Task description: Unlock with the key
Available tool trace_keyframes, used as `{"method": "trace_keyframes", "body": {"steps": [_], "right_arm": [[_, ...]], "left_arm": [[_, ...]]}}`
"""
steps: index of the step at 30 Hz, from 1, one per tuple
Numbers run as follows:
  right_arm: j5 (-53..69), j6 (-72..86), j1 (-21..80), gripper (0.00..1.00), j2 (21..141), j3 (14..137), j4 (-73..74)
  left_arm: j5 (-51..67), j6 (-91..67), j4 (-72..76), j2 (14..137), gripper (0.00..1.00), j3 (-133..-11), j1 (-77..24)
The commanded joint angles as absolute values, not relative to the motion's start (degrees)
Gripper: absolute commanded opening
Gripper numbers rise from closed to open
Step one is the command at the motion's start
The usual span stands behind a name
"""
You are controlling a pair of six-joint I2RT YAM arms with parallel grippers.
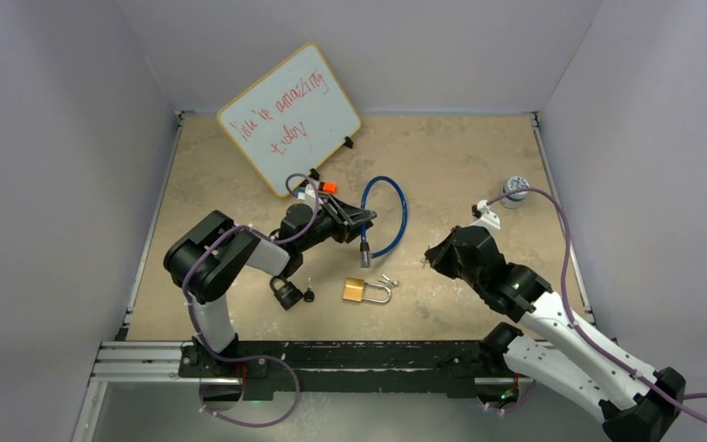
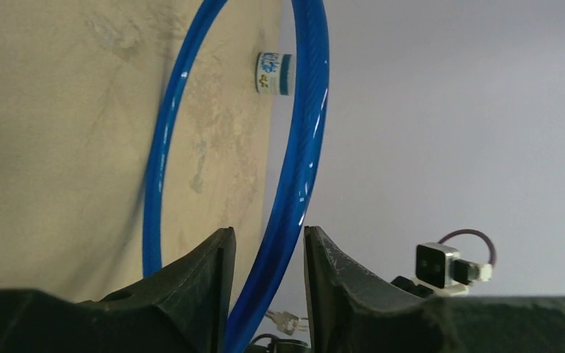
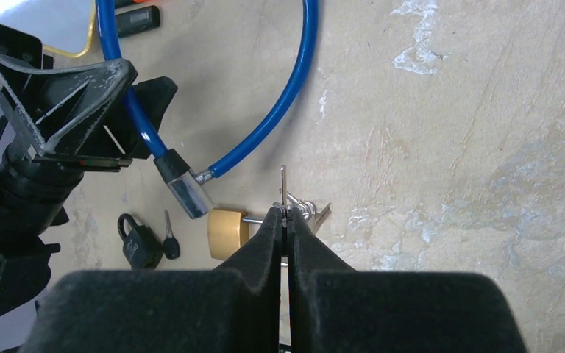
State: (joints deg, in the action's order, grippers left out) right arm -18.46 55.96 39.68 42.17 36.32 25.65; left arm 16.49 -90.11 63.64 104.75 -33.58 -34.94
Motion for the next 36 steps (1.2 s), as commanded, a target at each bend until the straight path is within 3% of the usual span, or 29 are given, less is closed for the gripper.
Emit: {"method": "trace_keyframes", "body": {"steps": [1,6,12,15,18,20,25,36], "right_arm": [[-18.28,56.89,39.52,0.0,42.56,36.02,23.97],[-16.86,57.26,39.51,0.0,42.48,35.18,23.99],[-16.41,57.26,39.5,0.0,42.45,33.95,23.12],[-16.27,57.22,39.55,0.0,42.74,33.38,22.22],[-15.94,56.88,39.47,0.0,43.46,33.22,21.58],[-15.6,56.56,39.51,0.0,44.06,33.24,20.96],[-12.15,54.93,39.51,0.0,45.4,32.83,16.48],[16.28,52.48,34.56,0.0,43.73,23.07,-17.47]], "left_arm": [[17.66,-81.29,56.31,101.84,0.4,-38.16,-34.34],[16.21,-69.27,37.5,98.8,0.36,-43.19,-34.37],[15.08,-58.21,18.63,96.41,0.44,-48.18,-34.36],[17.57,-55.96,11.17,97.63,0.33,-50.74,-34.37],[18.77,-55.21,7.57,98.18,0.15,-52.34,-34.35],[19.25,-55.2,6.29,97.89,0.0,-53.31,-34.32],[24.7,-59.02,5.99,97.98,0.0,-57.76,-34.19],[39.22,-87.03,29.55,101.28,0.0,-62.06,-29.64]]}}
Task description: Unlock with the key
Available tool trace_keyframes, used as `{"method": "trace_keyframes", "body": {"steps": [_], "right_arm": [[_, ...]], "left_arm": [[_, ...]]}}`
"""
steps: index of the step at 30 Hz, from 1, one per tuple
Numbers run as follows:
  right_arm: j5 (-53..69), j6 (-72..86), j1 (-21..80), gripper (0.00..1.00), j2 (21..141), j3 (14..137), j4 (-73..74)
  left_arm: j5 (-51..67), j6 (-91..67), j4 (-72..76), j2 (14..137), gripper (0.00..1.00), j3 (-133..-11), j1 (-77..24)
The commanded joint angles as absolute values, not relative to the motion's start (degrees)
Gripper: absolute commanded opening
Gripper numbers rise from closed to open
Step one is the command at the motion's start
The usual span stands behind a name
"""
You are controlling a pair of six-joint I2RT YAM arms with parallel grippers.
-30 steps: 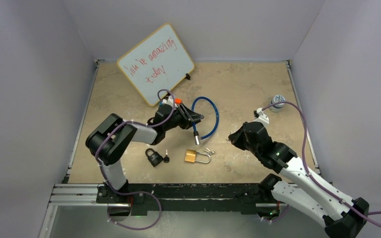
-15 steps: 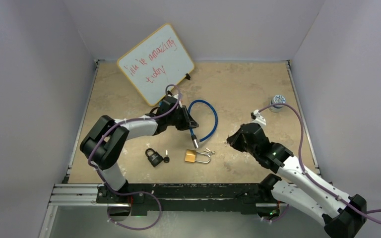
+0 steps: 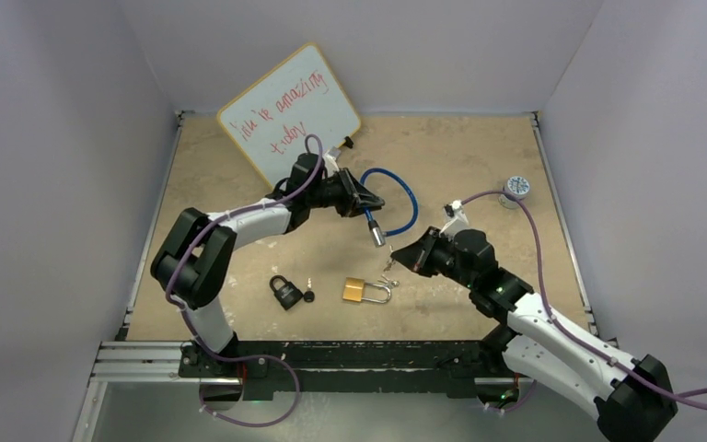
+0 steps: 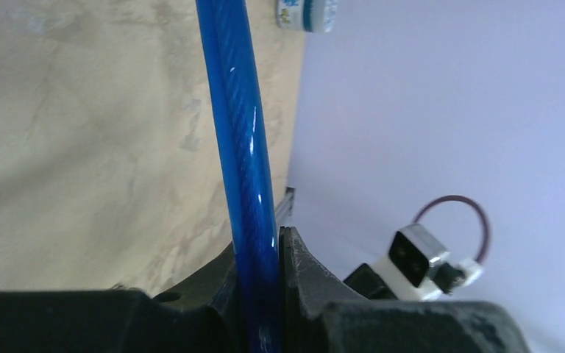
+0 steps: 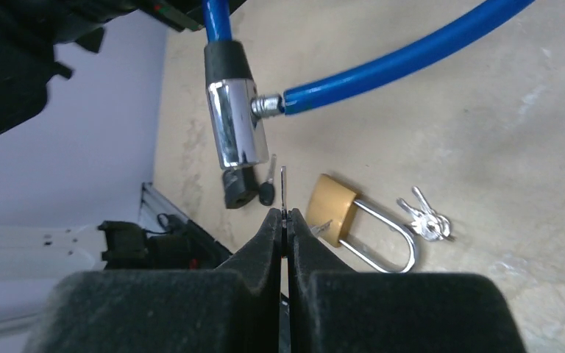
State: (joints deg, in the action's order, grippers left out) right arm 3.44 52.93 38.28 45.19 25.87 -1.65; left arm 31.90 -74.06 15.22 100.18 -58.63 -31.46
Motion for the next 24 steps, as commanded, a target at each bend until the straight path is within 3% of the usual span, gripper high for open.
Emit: {"method": "trace_keyframes", "body": {"steps": [1,4,9,24], "right_arm": [[19.47,54.07,32.94,0.0,43.54,21.6,-21.64],[26.32,58.99,28.89,0.0,44.22,17.44,-35.32],[28.84,61.26,28.43,0.0,46.37,16.7,-42.3],[24.96,60.3,28.4,0.0,43.91,18.46,-40.53]], "left_arm": [[39.58,-88.86,31.3,101.62,0.0,-62.25,-29.35],[39.73,-92.24,35.3,102.62,0.0,-63.09,-28.64],[40.41,-96.09,40.34,103.69,0.0,-63.92,-28.08],[41.96,-97.2,43.41,102.33,0.0,-64.95,-27.32]]}}
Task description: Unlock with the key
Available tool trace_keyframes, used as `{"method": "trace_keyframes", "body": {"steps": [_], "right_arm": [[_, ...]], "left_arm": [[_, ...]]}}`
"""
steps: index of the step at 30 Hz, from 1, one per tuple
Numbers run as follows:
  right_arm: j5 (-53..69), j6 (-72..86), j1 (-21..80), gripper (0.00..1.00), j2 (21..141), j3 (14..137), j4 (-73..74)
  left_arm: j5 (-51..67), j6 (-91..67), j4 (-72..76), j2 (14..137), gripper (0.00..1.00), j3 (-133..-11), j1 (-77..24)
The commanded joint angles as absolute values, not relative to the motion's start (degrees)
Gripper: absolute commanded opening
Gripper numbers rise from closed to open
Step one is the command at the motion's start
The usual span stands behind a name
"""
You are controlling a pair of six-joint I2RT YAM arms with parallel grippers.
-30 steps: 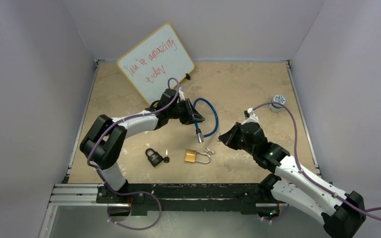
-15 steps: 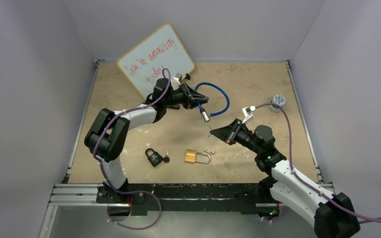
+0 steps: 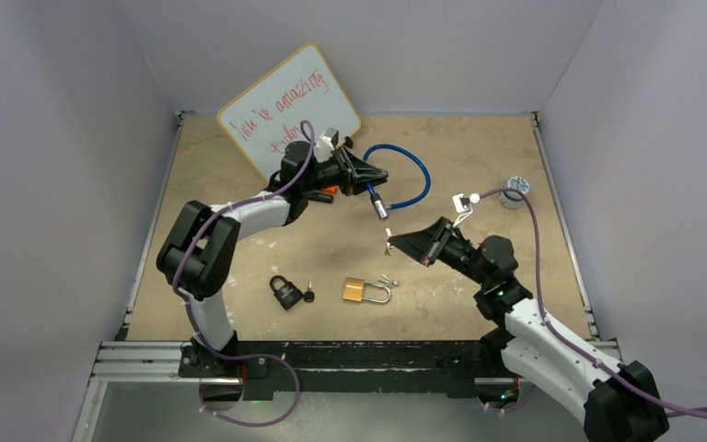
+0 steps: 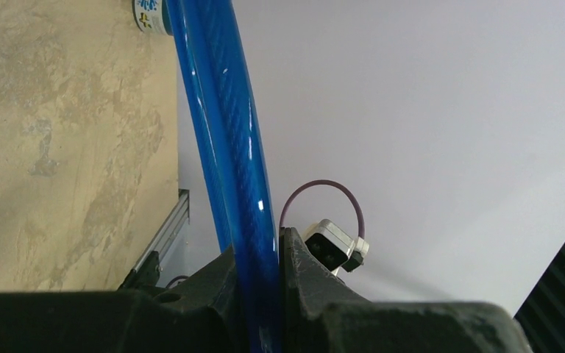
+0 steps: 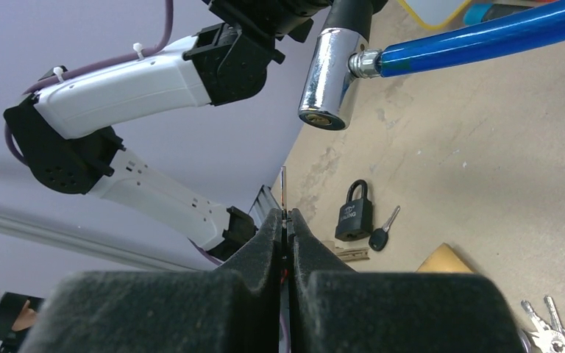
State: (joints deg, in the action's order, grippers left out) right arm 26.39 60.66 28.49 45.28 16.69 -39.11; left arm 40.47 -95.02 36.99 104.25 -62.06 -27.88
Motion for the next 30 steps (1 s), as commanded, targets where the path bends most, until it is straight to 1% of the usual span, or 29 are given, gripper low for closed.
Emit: {"method": "trace_keyframes", "body": {"steps": [1,5,12,15,21,24,25,28,30], "right_arm": [[24.92,60.11,28.42,0.0,43.99,18.79,-40.37],[23.87,58.74,28.41,0.0,44.21,20.03,-37.92],[22.82,52.61,28.46,0.0,45.18,25.28,-28.86],[23.01,47.99,28.41,0.0,45.57,29.17,-21.91],[20.13,38.03,28.42,0.0,45.17,37.92,-6.39],[19.15,36.15,28.39,0.0,45.1,39.91,-2.65],[18.96,36.05,28.4,0.0,45.11,40.24,-2.35],[18.79,36.15,28.39,0.0,45.54,40.64,-2.39],[19.3,36.68,28.47,0.0,45.86,40.94,-2.82]], "left_arm": [[42.01,-97.21,43.42,102.18,0.0,-64.9,-27.32],[42.07,-96.64,43.56,101.57,0.0,-64.95,-27.22],[41.58,-93.03,38.88,100.03,0.0,-65.97,-27.2],[41.05,-89.98,31.44,98.44,0.0,-68.14,-27.25],[36.95,-77.62,9.02,94.66,0.0,-74.96,-27.23],[36.61,-75.79,6.24,93.16,0.0,-75.26,-27.22],[36.89,-75.78,6.49,92.37,0.02,-74.12,-27.22],[36.95,-75.6,6.78,89.87,0.16,-70.7,-27.16],[35.96,-75.31,6.77,87.73,0.18,-67.82,-26.99]]}}
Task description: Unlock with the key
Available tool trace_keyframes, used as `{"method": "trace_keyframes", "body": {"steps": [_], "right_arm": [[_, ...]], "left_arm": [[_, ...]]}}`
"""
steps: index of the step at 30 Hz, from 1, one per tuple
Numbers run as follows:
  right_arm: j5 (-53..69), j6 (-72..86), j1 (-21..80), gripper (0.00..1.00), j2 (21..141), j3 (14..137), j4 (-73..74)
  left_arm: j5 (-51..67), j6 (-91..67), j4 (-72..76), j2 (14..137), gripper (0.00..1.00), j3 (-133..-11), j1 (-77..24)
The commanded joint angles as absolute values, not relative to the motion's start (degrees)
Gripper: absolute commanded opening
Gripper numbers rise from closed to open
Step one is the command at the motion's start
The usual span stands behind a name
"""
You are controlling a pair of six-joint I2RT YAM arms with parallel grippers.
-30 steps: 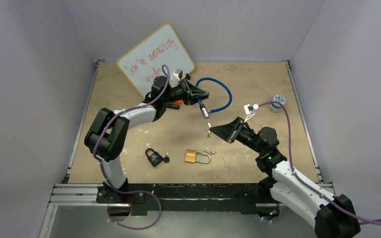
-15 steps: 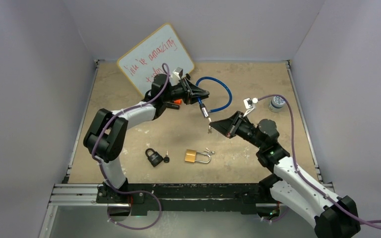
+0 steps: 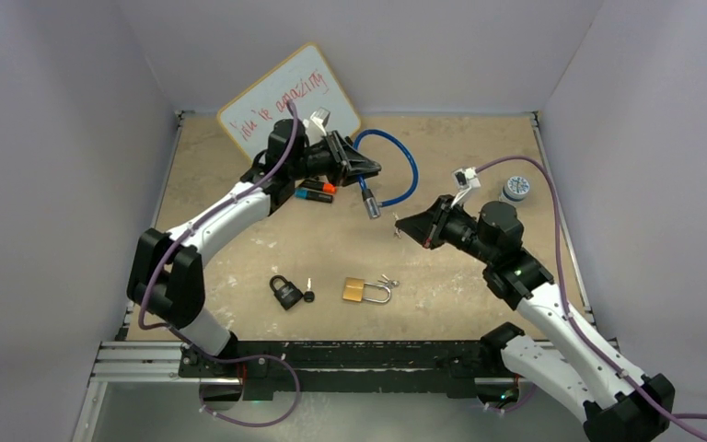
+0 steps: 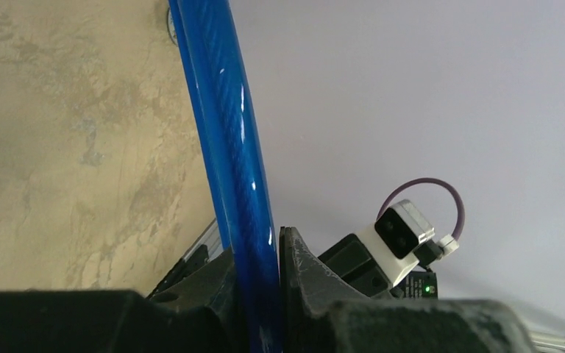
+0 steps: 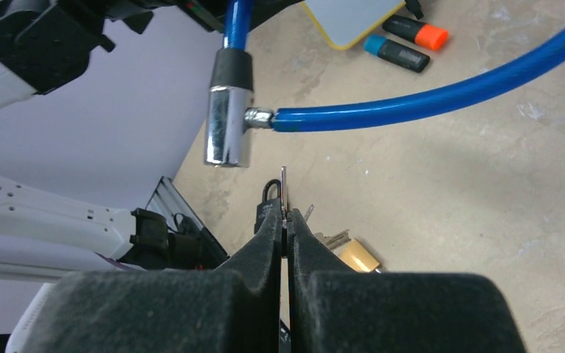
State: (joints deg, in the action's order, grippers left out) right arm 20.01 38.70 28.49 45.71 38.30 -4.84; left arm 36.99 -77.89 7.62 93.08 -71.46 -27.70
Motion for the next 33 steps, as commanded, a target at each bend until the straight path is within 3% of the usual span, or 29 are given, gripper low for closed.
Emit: {"method": "trace_keyframes", "body": {"steps": [1,9,12,15,19,24,33], "right_arm": [[19.78,36.85,28.4,0.0,46.17,41.1,-3.08],[22.85,37.78,28.42,0.0,48.28,42.0,-3.89],[23.49,38.14,28.4,0.0,48.77,42.18,-4.29],[23.96,38.31,28.42,0.0,49.25,42.49,-4.26],[24.91,37.98,28.47,0.0,50.05,42.94,-3.4],[25.67,37.48,29.86,0.0,52.87,43.86,-2.44],[18.03,39.65,41.78,0.0,63.5,51.61,-1.34]], "left_arm": [[35.47,-75.09,6.82,86.7,0.19,-66.51,-26.8],[31.94,-71.68,9.67,80.46,0.3,-60.59,-26.1],[31.54,-70.47,10.67,79.52,0.21,-59.86,-25.87],[30.98,-68.87,9.43,78.98,0.0,-59.86,-25.63],[26.67,-68.0,4.53,77.66,0.0,-59.29,-25.49],[12.98,-69.83,-7.24,76.71,0.0,-61.09,-25.57],[-3.09,-81.13,-19.19,76.91,0.0,-61.96,-25.9]]}}
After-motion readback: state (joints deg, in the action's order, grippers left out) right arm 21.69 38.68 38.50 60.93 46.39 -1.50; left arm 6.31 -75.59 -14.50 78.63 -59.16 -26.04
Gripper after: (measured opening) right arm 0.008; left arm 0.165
